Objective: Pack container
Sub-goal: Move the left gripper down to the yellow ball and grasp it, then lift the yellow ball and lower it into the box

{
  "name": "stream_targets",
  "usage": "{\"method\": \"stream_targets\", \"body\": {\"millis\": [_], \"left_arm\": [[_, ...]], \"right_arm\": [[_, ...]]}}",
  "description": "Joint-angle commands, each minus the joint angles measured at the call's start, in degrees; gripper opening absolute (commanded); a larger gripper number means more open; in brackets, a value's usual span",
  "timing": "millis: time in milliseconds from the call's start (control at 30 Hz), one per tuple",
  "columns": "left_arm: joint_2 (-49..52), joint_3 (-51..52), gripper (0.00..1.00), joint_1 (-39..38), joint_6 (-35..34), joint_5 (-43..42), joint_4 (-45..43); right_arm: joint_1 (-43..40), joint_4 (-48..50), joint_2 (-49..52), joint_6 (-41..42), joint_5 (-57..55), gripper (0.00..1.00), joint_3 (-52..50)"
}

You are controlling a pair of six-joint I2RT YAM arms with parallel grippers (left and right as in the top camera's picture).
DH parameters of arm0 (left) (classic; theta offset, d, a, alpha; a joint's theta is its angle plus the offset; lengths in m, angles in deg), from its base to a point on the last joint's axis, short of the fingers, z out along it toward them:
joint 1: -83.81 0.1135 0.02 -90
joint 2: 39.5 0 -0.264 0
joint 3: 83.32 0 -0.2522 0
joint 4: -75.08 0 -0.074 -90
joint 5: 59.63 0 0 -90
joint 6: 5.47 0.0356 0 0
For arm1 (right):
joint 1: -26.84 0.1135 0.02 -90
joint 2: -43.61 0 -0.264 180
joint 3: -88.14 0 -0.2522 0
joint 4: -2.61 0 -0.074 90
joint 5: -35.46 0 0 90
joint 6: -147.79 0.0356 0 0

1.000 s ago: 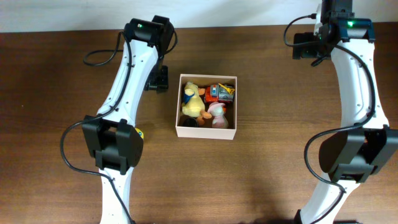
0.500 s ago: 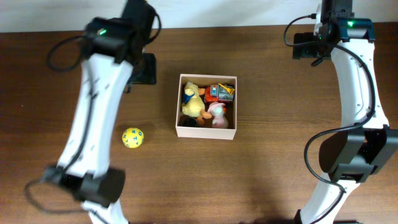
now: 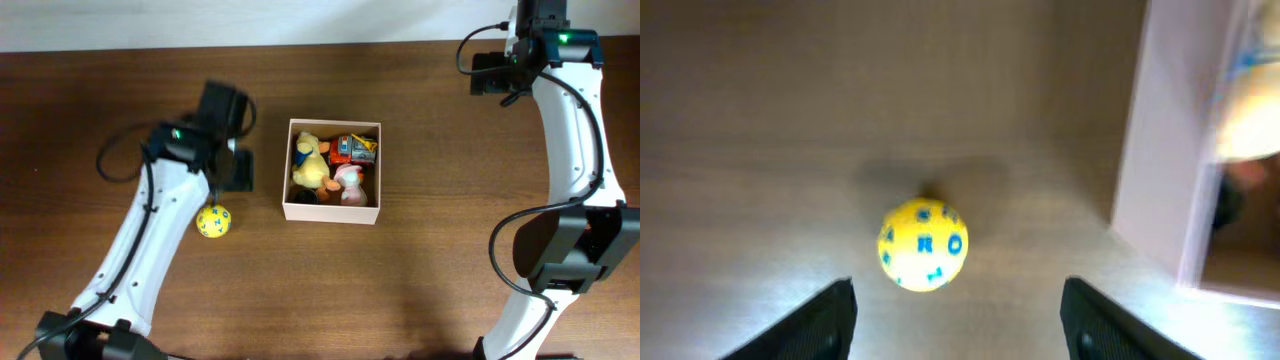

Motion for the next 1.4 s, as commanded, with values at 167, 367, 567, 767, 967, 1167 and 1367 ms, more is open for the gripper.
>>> {"method": "stream_targets", "body": {"millis": [167,367,567,767,967,1167,1367], "left_arm": [[-2.6,18.9,0.81,7.3,0.8,-3.8,-13.2],[-1.3,26.1,0.97,7.6,4.4,-8.6,-23.3],[4.0,27.0,0.96,7.6,4.4,-8.4,-23.3],[5.2,26.9,0.71,7.6,4.5,-8.1,-23.4],[5.2,26.5,0.63,7.6,4.5,-7.5,-24.0],[5.1,19.2,0.57,7.6,4.7,-7.5,-20.7],[5.1,6.8,0.2,7.5,4.6,-9.7,-12.3]], "right_arm": [[-0.1,0.0,-2.4,-0.1,-0.9,0.99,1.0],[-0.1,0.0,-2.4,-0.1,-0.9,0.99,1.0],[-0.1,0.0,-2.4,-0.1,-0.9,0.99,1.0],[-0.1,0.0,-2.4,-0.1,-0.9,0.99,1.0],[-0.1,0.0,-2.4,-0.1,-0.9,0.99,1.0],[-0.1,0.0,-2.4,-0.1,-0.9,0.99,1.0],[-0.1,0.0,-2.4,-0.1,-0.9,0.99,1.0]]}}
